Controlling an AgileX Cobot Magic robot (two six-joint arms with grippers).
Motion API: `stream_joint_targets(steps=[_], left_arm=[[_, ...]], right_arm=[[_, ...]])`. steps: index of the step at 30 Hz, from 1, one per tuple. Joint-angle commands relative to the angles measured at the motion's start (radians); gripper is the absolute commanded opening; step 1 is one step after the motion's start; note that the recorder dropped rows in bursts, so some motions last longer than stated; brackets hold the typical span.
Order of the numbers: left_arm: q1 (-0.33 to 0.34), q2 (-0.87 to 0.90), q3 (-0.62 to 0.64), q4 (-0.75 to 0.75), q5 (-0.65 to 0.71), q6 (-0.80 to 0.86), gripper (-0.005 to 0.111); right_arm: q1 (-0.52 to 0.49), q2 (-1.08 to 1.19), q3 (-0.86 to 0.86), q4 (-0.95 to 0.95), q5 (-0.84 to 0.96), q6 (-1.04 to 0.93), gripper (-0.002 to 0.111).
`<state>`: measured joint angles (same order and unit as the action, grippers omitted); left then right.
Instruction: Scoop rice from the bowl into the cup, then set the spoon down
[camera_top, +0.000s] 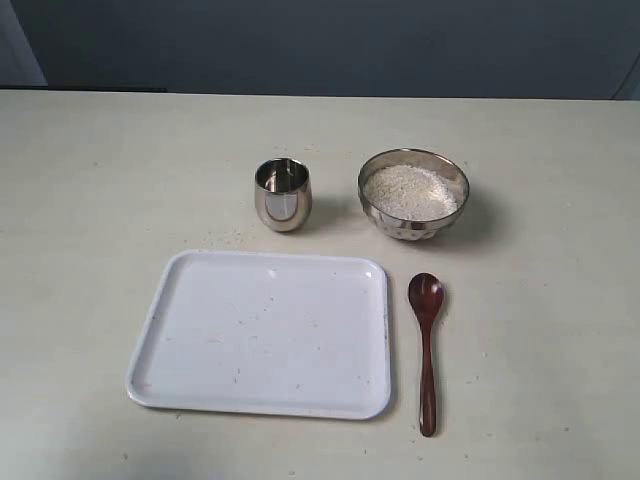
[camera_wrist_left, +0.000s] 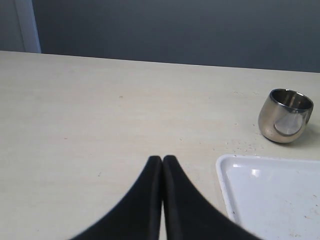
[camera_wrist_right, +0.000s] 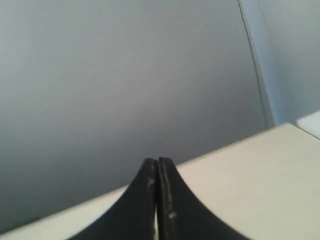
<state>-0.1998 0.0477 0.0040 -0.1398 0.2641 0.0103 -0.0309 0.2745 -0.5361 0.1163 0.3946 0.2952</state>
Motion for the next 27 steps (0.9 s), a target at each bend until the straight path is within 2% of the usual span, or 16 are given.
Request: stream_joint_targets(steps=[1, 5, 8, 15, 19, 22, 26, 27], left_arm=[[-0.005, -0.001, -0.004, -0.001, -0.011, -0.001, 0.001], [-0.005, -0.001, -0.004, -0.001, -0.011, -0.001, 0.001], [-0.005, -0.001, -0.004, -0.001, -0.011, -0.001, 0.001], [-0.005, -0.001, -0.004, 0.001, -0.011, -0.001, 0.001], [-0.005, -0.001, -0.004, 0.001, -0.011, -0.001, 0.001], [-0.005, -0.001, -0.004, 0.001, -0.011, -0.001, 0.001], [-0.005, -0.001, -0.004, 0.001, -0.011, -0.001, 0.001], [-0.005, -0.001, -0.004, 0.001, -0.011, -0.001, 0.001]], right_arm=[[0.004, 0.358, -0.3, 0.001, 0.421, -0.213, -0.001], [0.013, 0.692, -0.45, 0.102, 0.646, -0.357, -0.001], [0.086, 0.858, -0.443, 0.114, 0.684, -0.346, -0.001], [0.421, 1.145, -0.323, 0.0, 0.519, -0.106, -0.001], [0.565, 1.26, -0.321, 0.026, 0.455, -0.11, 0.0], [0.632, 1.324, -0.321, 0.065, 0.431, -0.139, 0.013], [0.68, 1.375, -0.321, 0.14, 0.383, -0.137, 0.048], [0.686, 1.381, -0.321, 0.163, 0.373, -0.137, 0.053]])
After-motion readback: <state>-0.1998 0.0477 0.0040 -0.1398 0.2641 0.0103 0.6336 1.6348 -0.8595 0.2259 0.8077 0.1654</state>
